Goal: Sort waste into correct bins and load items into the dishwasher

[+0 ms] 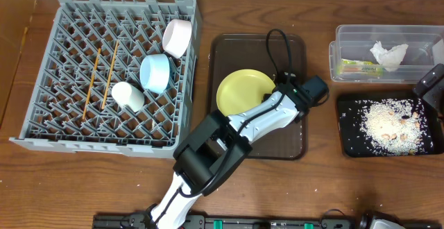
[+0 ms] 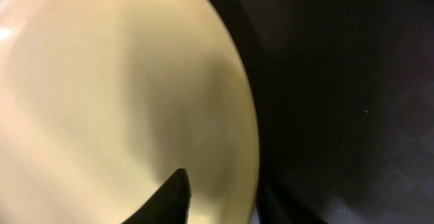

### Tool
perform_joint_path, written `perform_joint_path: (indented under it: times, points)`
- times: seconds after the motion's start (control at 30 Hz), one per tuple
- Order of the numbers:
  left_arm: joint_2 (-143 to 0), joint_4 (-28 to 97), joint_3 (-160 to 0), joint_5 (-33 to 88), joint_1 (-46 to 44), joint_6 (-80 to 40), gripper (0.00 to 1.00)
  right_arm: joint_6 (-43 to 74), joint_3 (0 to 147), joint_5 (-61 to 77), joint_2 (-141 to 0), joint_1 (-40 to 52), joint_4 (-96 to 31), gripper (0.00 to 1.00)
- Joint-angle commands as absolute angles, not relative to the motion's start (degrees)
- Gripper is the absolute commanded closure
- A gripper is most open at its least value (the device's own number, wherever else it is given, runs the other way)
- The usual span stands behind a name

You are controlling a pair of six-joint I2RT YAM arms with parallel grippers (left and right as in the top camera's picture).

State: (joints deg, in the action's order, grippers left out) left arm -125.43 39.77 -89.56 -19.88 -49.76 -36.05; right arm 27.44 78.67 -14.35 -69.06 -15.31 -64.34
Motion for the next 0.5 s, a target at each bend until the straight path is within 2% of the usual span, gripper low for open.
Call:
perform_joint_path:
  times: [0.0,0.03,0.23,0.47]
  points:
    - [-128.8,40.4,-88.9,-18.7,-49.8,-35.9,0.85,27.2,78.7,-14.5,-69.0,-15.6,-64.3,0.01]
    - [-128.8,40.4,-88.9,-18.7,-49.8,-35.9,0.92,27.2,78.7,-14.5,-69.0,-15.6,-64.3,0.01]
    - [-125.1,42.8,-88.9,-18.5,-49.8,-35.9,0.92,27.2,78.7,-14.5,-69.0,-15.6,-64.3,0.01]
    - [-109.9,44.8,-88.9,-18.5,-49.8,-35.4,0.93,27.2,78.7,-14.5,-69.0,-15.6,-64.3,0.01]
